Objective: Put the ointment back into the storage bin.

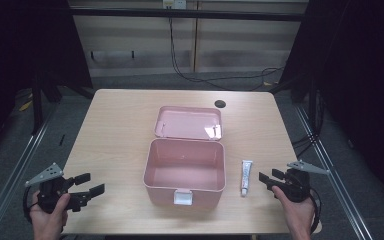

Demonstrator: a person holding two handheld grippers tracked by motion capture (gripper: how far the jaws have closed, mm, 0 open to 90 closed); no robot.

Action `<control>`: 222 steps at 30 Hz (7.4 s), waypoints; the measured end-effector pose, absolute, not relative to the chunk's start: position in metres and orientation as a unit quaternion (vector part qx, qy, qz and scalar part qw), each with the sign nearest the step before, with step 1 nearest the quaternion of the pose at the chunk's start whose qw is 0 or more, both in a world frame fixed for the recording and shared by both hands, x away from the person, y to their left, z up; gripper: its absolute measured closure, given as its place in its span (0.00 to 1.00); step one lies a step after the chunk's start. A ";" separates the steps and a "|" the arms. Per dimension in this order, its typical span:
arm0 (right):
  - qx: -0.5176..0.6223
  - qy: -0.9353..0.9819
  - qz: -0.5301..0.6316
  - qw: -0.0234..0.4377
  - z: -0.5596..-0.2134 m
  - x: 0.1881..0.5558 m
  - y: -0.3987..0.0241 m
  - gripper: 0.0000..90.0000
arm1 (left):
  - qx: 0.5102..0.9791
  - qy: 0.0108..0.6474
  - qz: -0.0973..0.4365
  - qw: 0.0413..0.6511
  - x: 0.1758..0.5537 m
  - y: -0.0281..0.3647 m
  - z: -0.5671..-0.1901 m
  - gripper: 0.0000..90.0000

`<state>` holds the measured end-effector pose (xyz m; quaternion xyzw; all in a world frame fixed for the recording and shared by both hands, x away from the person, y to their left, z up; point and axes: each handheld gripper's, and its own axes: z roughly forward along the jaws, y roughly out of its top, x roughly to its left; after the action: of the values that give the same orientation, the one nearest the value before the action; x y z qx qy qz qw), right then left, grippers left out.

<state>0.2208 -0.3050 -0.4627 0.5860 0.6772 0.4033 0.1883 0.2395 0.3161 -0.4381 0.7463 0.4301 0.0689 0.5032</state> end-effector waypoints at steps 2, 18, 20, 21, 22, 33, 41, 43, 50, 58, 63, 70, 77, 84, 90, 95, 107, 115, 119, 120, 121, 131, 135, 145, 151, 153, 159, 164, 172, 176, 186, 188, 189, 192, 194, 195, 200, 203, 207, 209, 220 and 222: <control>0.586 0.684 0.393 0.185 -0.461 0.223 -0.303 0.48 | 0.747 0.429 0.067 0.503 0.239 0.315 -0.438 0.22; 0.618 0.717 0.304 0.105 -0.442 0.246 -0.281 0.55 | 0.750 0.422 0.063 0.504 0.238 0.313 -0.438 0.22; 0.619 0.720 0.300 0.090 -0.440 0.249 -0.279 0.56 | 0.752 0.422 0.063 0.503 0.238 0.313 -0.438 0.22; 0.618 0.723 0.299 0.084 -0.440 0.250 -0.278 0.56 | 0.752 0.422 0.063 0.503 0.238 0.313 -0.438 0.22; 0.620 0.724 0.292 0.079 -0.439 0.252 -0.276 0.56 | 0.751 0.423 0.064 0.503 0.238 0.313 -0.438 0.22; 0.647 0.725 0.232 0.043 -0.440 0.281 -0.258 0.54 | 0.753 0.423 0.061 0.500 0.237 0.314 -0.438 0.22; 0.666 0.721 0.190 0.023 -0.441 0.299 -0.254 0.57 | 0.753 0.421 0.062 0.502 0.236 0.314 -0.437 0.22; 0.667 0.721 0.186 0.019 -0.441 0.303 -0.255 0.57 | 0.752 0.422 0.060 0.503 0.236 0.313 -0.437 0.22; 0.674 0.726 0.134 -0.010 -0.446 0.318 -0.249 0.59 | 0.751 0.423 0.059 0.503 0.235 0.314 -0.437 0.22; 0.688 0.718 0.101 -0.027 -0.450 0.329 -0.244 0.62 | 0.753 0.420 0.058 0.502 0.235 0.314 -0.437 0.22; 0.690 0.719 0.077 -0.028 -0.455 0.334 -0.239 0.65 | 0.754 0.420 0.053 0.502 0.235 0.313 -0.438 0.22; 0.691 0.720 0.054 -0.027 -0.461 0.337 -0.233 0.70 | 0.754 0.421 0.054 0.502 0.235 0.313 -0.437 0.22; 0.695 0.718 0.037 -0.024 -0.464 0.338 -0.229 0.74 | 0.754 0.421 0.053 0.501 0.235 0.313 -0.438 0.22; 0.689 0.724 0.027 -0.023 -0.467 0.340 -0.227 0.73 | 0.754 0.421 0.054 0.501 0.235 0.313 -0.438 0.22; 0.683 0.730 0.021 -0.019 -0.467 0.341 -0.225 0.74 | 0.755 0.421 0.055 0.500 0.235 0.313 -0.438 0.22; 0.678 0.734 0.020 -0.016 -0.467 0.341 -0.224 0.75 | 0.756 0.420 0.054 0.498 0.235 0.313 -0.438 0.22; 0.674 0.737 0.031 -0.020 -0.462 0.339 -0.229 0.79 | 0.758 0.421 0.051 0.495 0.235 0.312 -0.439 0.22; 0.665 0.746 0.027 -0.027 -0.461 0.336 -0.230 0.79 | 0.757 0.421 0.050 0.496 0.235 0.312 -0.439 0.22; 0.662 0.749 0.027 -0.029 -0.460 0.335 -0.231 0.79 | 0.757 0.421 0.050 0.497 0.235 0.313 -0.439 0.22; 0.660 0.750 0.028 -0.030 -0.460 0.334 -0.232 0.79 | 0.757 0.421 0.051 0.497 0.235 0.313 -0.439 0.22; 0.658 0.752 0.027 -0.031 -0.459 0.334 -0.233 0.79 | 0.757 0.421 0.051 0.497 0.235 0.313 -0.439 0.22; 0.648 0.760 0.038 -0.033 -0.449 0.330 -0.241 0.79 | 0.758 0.420 0.054 0.496 0.235 0.313 -0.439 0.22; 0.636 0.769 0.045 -0.039 -0.445 0.328 -0.244 0.79 | 0.757 0.421 0.052 0.497 0.235 0.313 -0.439 0.22; 0.610 0.790 0.055 -0.041 -0.432 0.323 -0.245 0.79 | 0.757 0.421 0.053 0.496 0.235 0.313 -0.439 0.22; 0.598 0.798 0.058 -0.046 -0.425 0.321 -0.244 0.79 | 0.758 0.421 0.053 0.496 0.235 0.313 -0.439 0.22; 0.589 0.804 0.059 -0.052 -0.422 0.321 -0.244 0.79 | 0.758 0.421 0.052 0.496 0.235 0.313 -0.438 0.22; 0.567 0.819 0.066 -0.056 -0.414 0.318 -0.246 0.79 | 0.757 0.421 0.052 0.496 0.235 0.313 -0.439 0.22; 0.564 0.822 0.064 -0.051 -0.405 0.316 -0.250 0.79 | 0.759 0.420 0.053 0.495 0.235 0.313 -0.439 0.22; 0.557 0.826 0.074 -0.050 -0.395 0.314 -0.253 0.79 | 0.758 0.421 0.052 0.495 0.235 0.312 -0.439 0.22; 0.547 0.832 0.077 -0.048 -0.389 0.313 -0.254 0.79 | 0.759 0.421 0.050 0.494 0.235 0.312 -0.439 0.22; 0.523 0.847 0.086 -0.046 -0.374 0.310 -0.253 0.79 | 0.759 0.421 0.050 0.494 0.235 0.312 -0.439 0.22; 0.517 0.850 0.091 -0.049 -0.371 0.309 -0.252 0.79 | 0.759 0.421 0.050 0.494 0.235 0.312 -0.439 0.22; 0.515 0.851 0.092 -0.047 -0.370 0.309 -0.252 0.79 | 0.759 0.421 0.050 0.494 0.235 0.312 -0.439 0.22; 0.512 0.853 0.093 -0.044 -0.365 0.308 -0.253 0.79 | 0.759 0.421 0.049 0.494 0.235 0.312 -0.439 0.22; 0.510 0.854 0.093 -0.042 -0.364 0.308 -0.253 0.79 | 0.760 0.420 0.049 0.494 0.235 0.312 -0.439 0.22; 0.505 0.857 0.096 -0.043 -0.362 0.307 -0.252 0.79 | 0.760 0.419 0.050 0.494 0.235 0.311 -0.439 0.22; 0.504 0.857 0.103 -0.043 -0.357 0.306 -0.250 0.79 | 0.760 0.421 0.050 0.493 0.235 0.311 -0.439 0.22; 0.497 0.860 0.103 -0.045 -0.353 0.308 -0.248 0.79 | 0.760 0.421 0.049 0.493 0.235 0.311 -0.439 0.22; 0.482 0.868 0.114 -0.040 -0.345 0.308 -0.246 0.79 | 0.759 0.421 0.049 0.494 0.235 0.311 -0.439 0.22; 0.474 0.872 0.119 -0.039 -0.339 0.309 -0.245 0.79 | 0.760 0.421 0.049 0.493 0.235 0.311 -0.439 0.22; 0.436 0.889 0.138 -0.030 -0.322 0.312 -0.236 0.79 | 0.759 0.422 0.048 0.493 0.236 0.311 -0.440 0.22; 0.434 0.889 0.139 -0.030 -0.321 0.312 -0.234 0.79 | 0.759 0.421 0.048 0.494 0.235 0.311 -0.440 0.22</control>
<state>0.3122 -0.2343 -0.3212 0.4344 0.8894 0.1389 -0.0303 0.2355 0.3109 -0.4397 0.7591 0.4213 0.0484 0.4939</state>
